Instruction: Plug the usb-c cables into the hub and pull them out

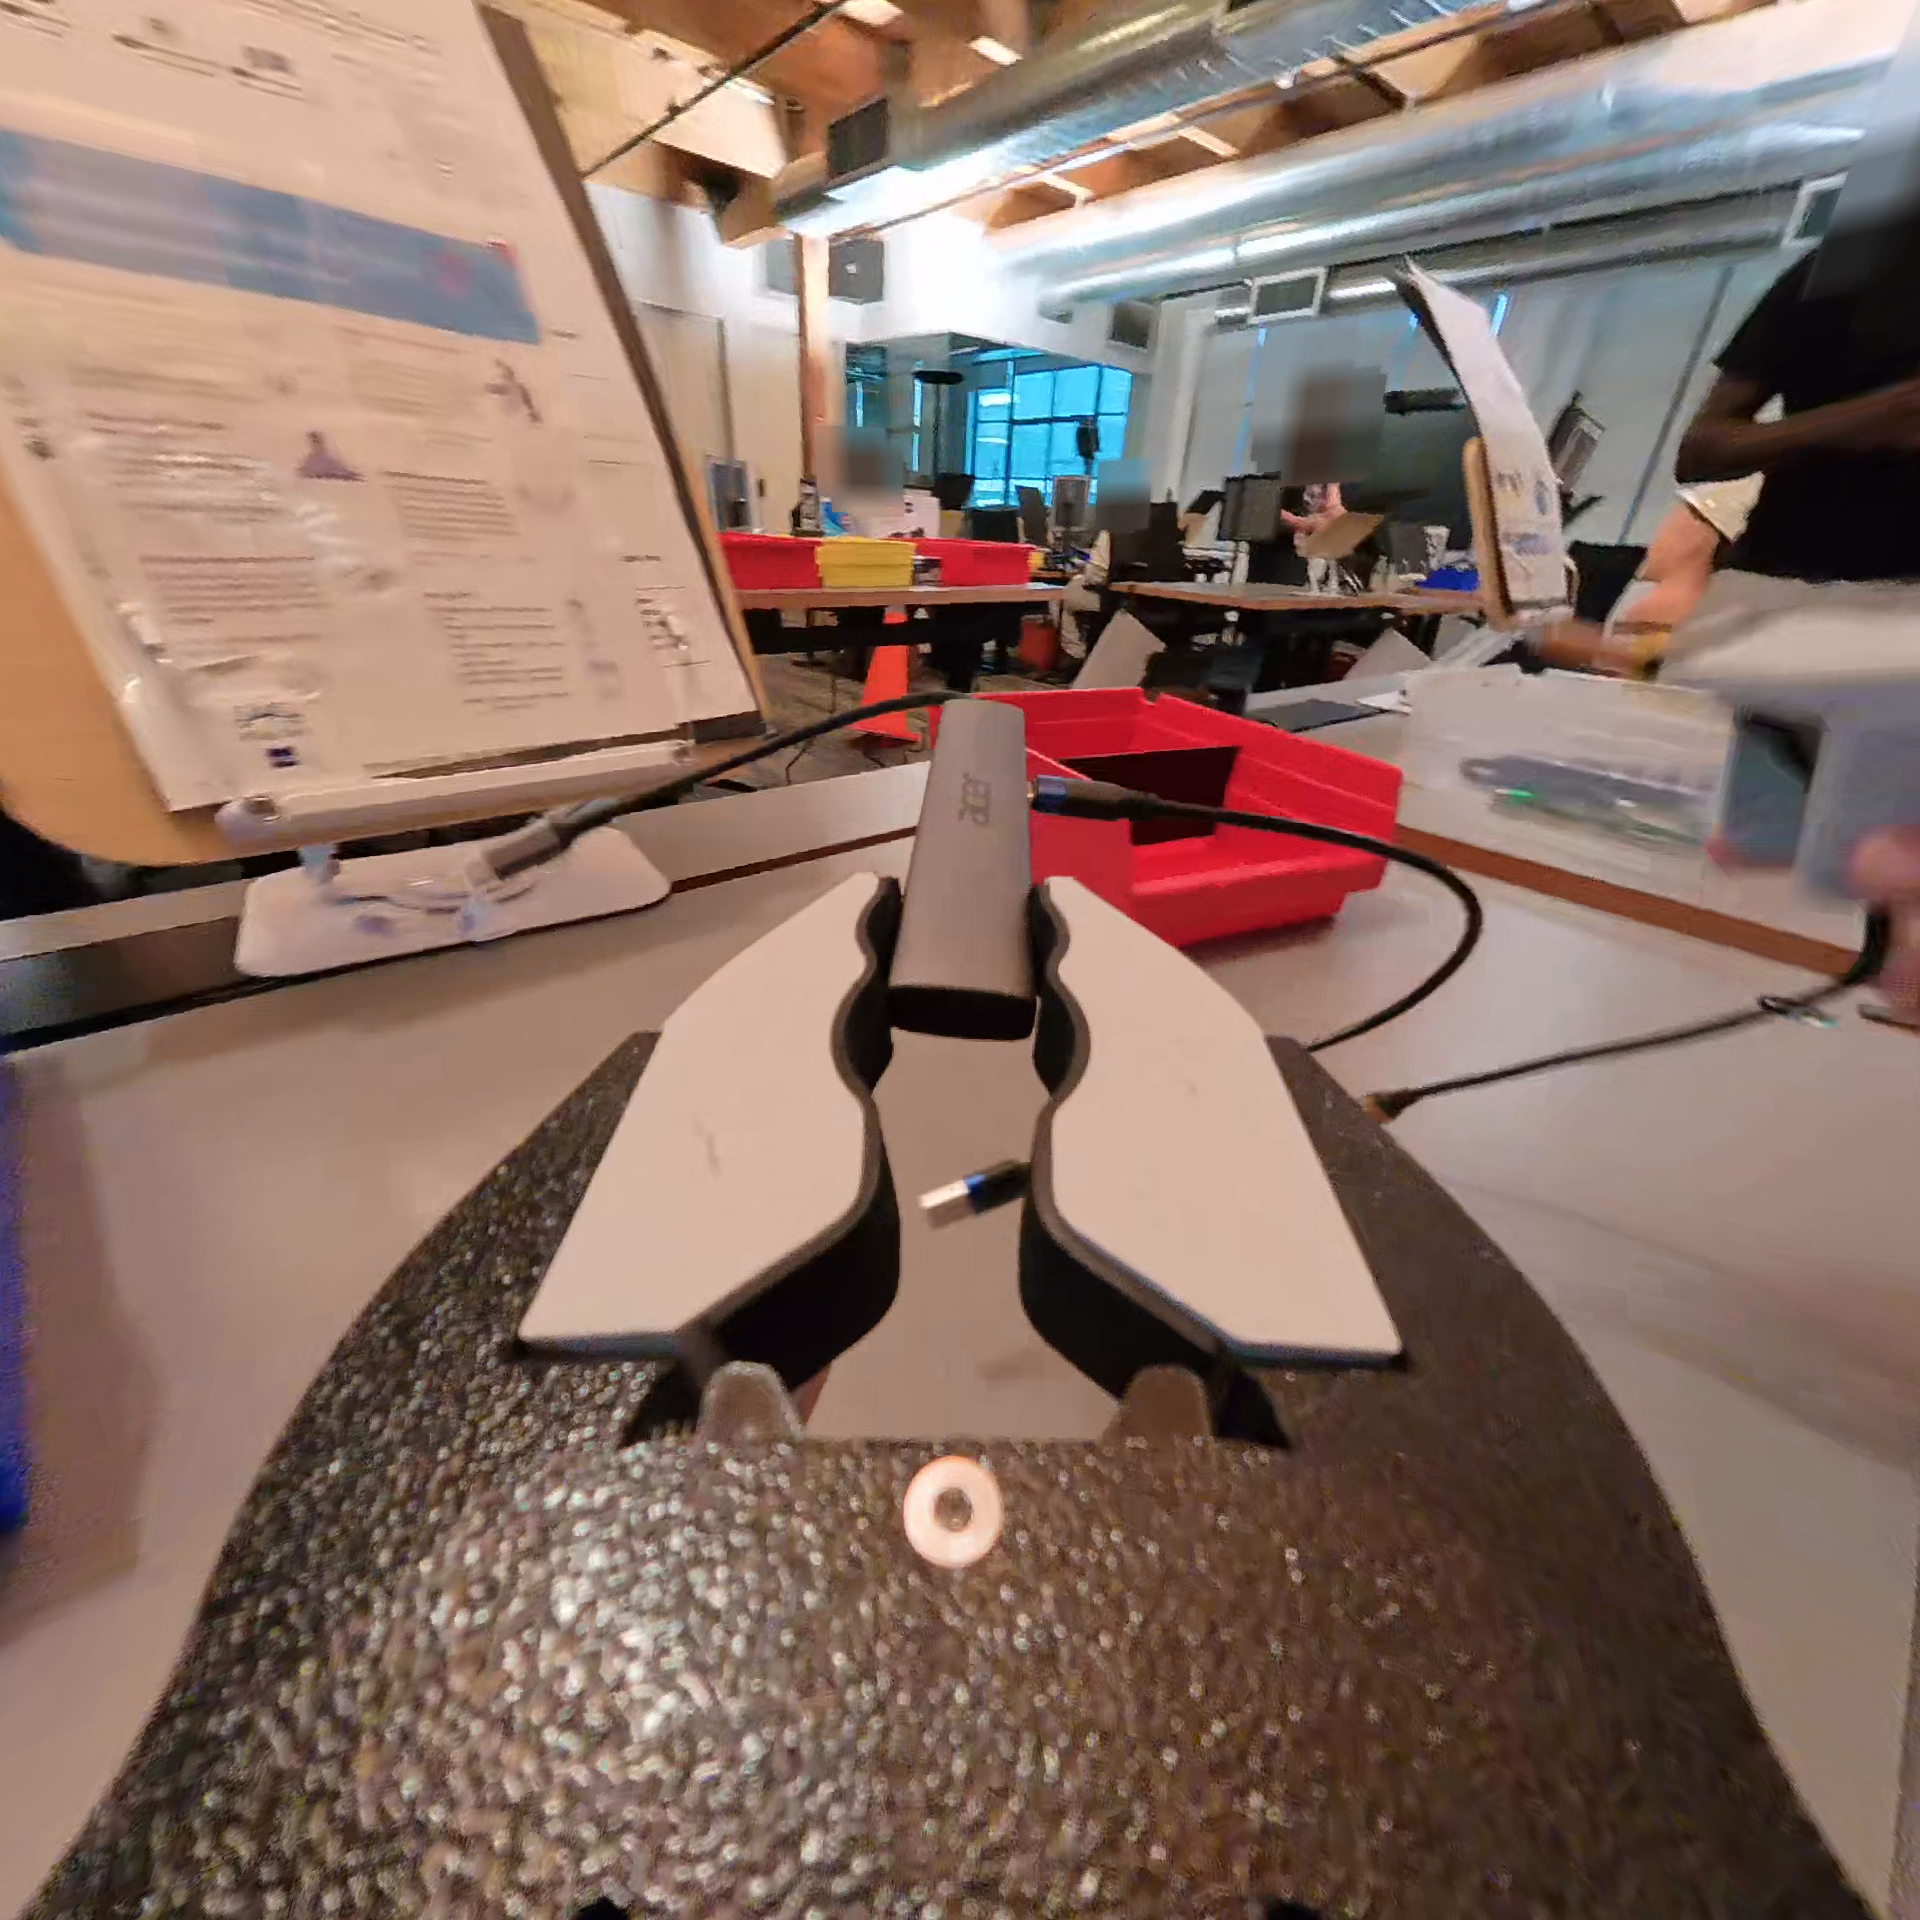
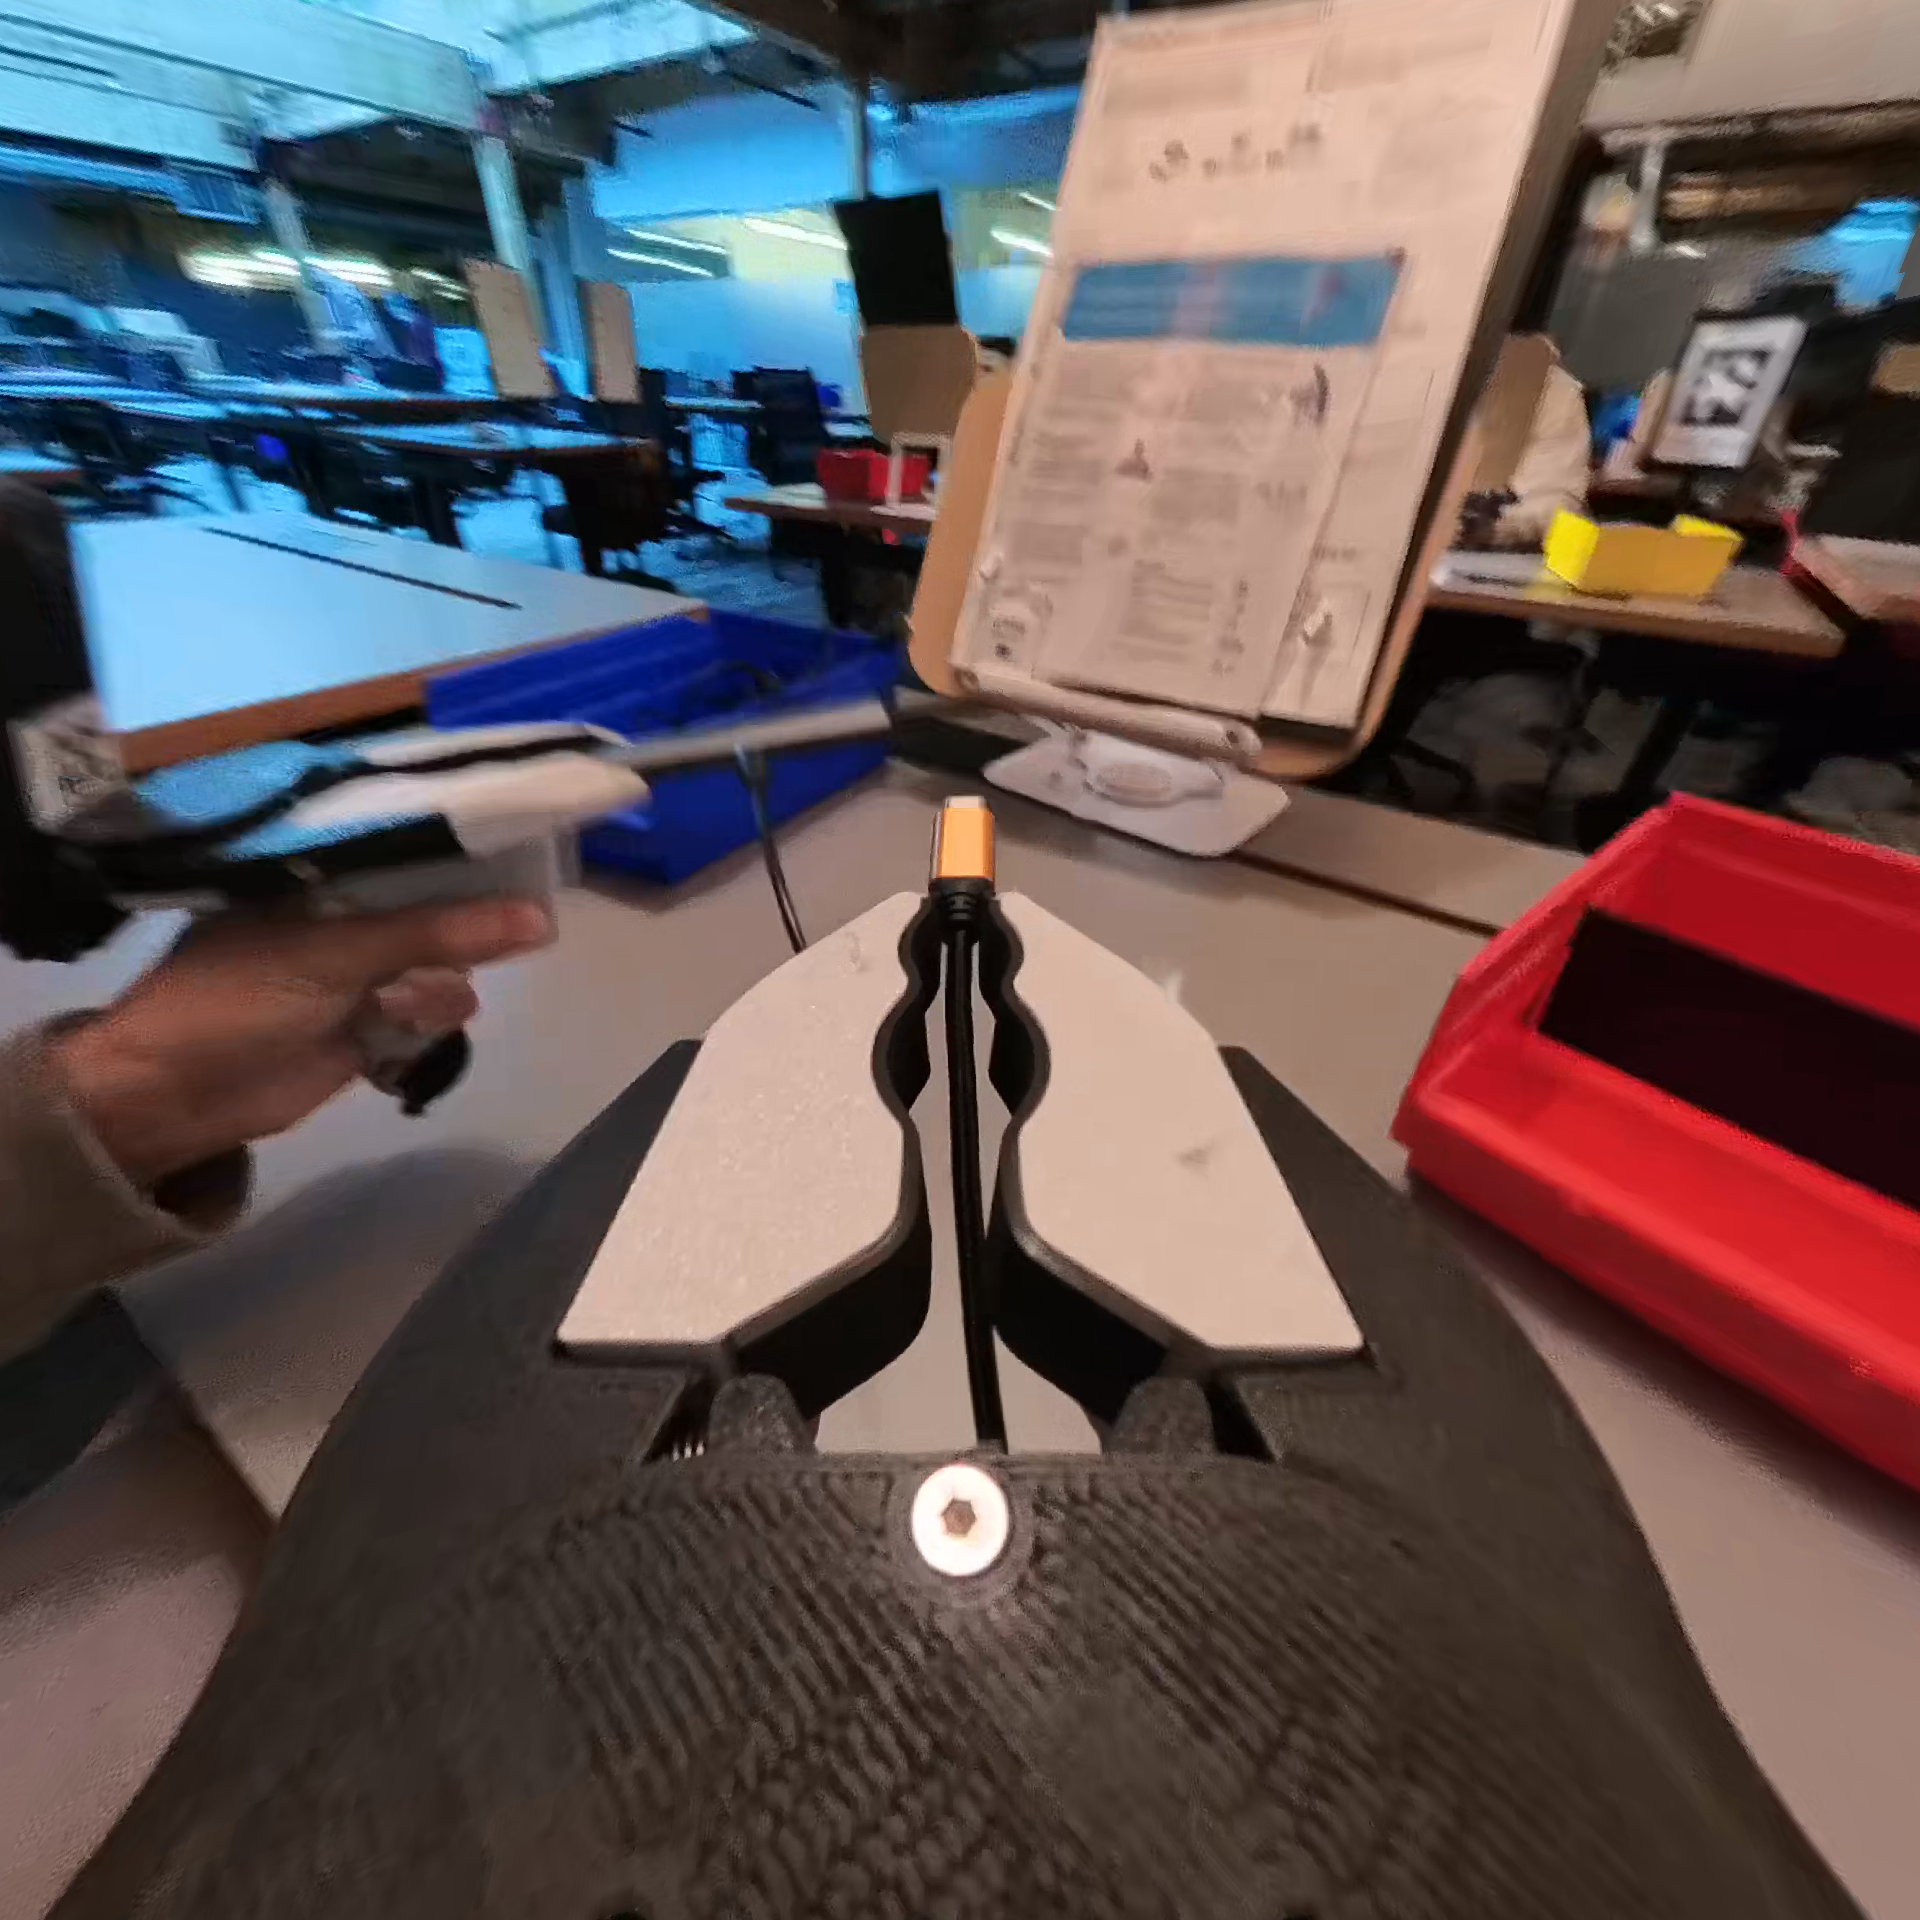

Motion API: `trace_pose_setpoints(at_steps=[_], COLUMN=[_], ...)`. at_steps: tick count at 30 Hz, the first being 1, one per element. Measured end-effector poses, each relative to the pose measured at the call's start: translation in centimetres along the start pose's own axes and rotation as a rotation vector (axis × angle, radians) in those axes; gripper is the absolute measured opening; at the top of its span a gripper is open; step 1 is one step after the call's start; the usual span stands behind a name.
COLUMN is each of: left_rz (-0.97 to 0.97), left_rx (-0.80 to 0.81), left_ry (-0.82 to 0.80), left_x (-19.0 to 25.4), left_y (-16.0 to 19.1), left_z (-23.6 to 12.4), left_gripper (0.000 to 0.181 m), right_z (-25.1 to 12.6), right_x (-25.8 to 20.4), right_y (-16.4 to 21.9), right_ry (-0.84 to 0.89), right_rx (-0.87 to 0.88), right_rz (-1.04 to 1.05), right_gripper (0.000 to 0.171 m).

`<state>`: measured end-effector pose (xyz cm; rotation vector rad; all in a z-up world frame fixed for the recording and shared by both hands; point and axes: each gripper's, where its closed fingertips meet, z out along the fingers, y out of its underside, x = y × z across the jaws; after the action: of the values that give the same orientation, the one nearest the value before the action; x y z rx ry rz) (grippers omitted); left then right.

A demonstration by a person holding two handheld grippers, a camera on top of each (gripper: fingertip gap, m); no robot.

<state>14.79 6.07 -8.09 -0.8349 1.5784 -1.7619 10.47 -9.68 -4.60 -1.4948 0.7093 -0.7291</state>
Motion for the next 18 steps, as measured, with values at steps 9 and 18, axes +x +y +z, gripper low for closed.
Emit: trace_pose_setpoints(at_steps=[9,18], left_rz=[-0.066,-0.056], left_rx=[-0.018,-0.023], left_ry=[0.033,0.044], left_x=[0.1,0.3], left_y=[1.3,1.6], left_z=[0.6,0.8], left_gripper=[0.023,0.023], right_z=[0.8,8.9], right_x=[11.2,21.6], right_y=[-13.1,-5.5], right_ry=[-0.080,-0.101], right_rx=[0.228,0.127], right_rz=[-0.053,0.081], right_gripper=[0.008,0.007])
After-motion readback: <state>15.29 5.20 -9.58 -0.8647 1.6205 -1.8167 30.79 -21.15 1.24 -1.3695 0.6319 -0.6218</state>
